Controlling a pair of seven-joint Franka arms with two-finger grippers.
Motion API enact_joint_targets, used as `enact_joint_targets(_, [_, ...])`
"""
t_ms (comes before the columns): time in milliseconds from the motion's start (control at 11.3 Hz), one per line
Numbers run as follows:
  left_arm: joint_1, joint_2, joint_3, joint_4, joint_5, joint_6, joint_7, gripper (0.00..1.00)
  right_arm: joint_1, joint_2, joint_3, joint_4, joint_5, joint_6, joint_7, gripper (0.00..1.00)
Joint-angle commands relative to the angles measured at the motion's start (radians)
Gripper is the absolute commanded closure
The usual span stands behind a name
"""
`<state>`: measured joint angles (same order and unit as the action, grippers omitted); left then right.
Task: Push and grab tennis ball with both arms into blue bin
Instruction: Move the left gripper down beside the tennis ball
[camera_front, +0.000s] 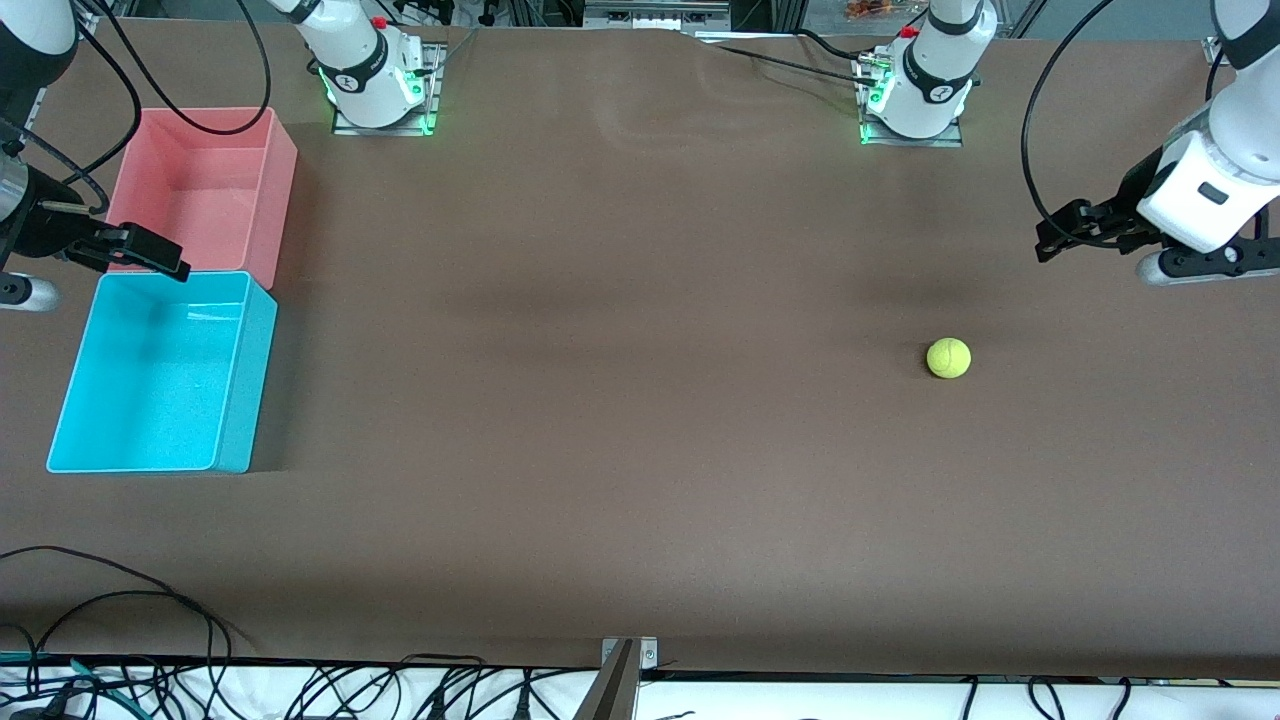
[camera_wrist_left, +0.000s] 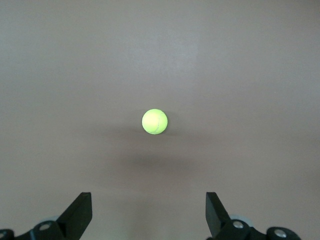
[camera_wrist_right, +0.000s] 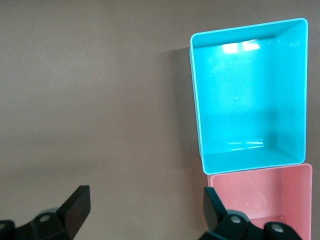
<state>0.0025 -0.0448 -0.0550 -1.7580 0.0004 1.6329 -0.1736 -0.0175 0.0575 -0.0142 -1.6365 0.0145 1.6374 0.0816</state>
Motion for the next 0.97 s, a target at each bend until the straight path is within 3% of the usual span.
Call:
enact_joint_targets(0, [0.001, -0.040, -0.003, -0.055, 0.030, 0.044, -0.003, 0.00, -0.002, 0.005, 0.002, 0.018, 0.033, -0.011, -0.013, 0.00])
enact_joint_targets(353, [0.001, -0.032, 0.001, -0.102, 0.044, 0.065, 0.006, 0.00, -0.002, 0.013, 0.002, 0.020, 0.039, -0.013, -0.013, 0.00])
enact_joint_targets(705, [-0.001, -0.035, 0.007, -0.326, 0.047, 0.365, 0.006, 0.00, -0.002, 0.013, 0.002, 0.020, 0.039, -0.013, -0.014, 0.00])
enact_joint_targets(882, [0.001, -0.036, 0.009, -0.394, 0.047, 0.453, 0.008, 0.00, -0.002, 0.013, 0.002, 0.020, 0.039, -0.013, -0.014, 0.00])
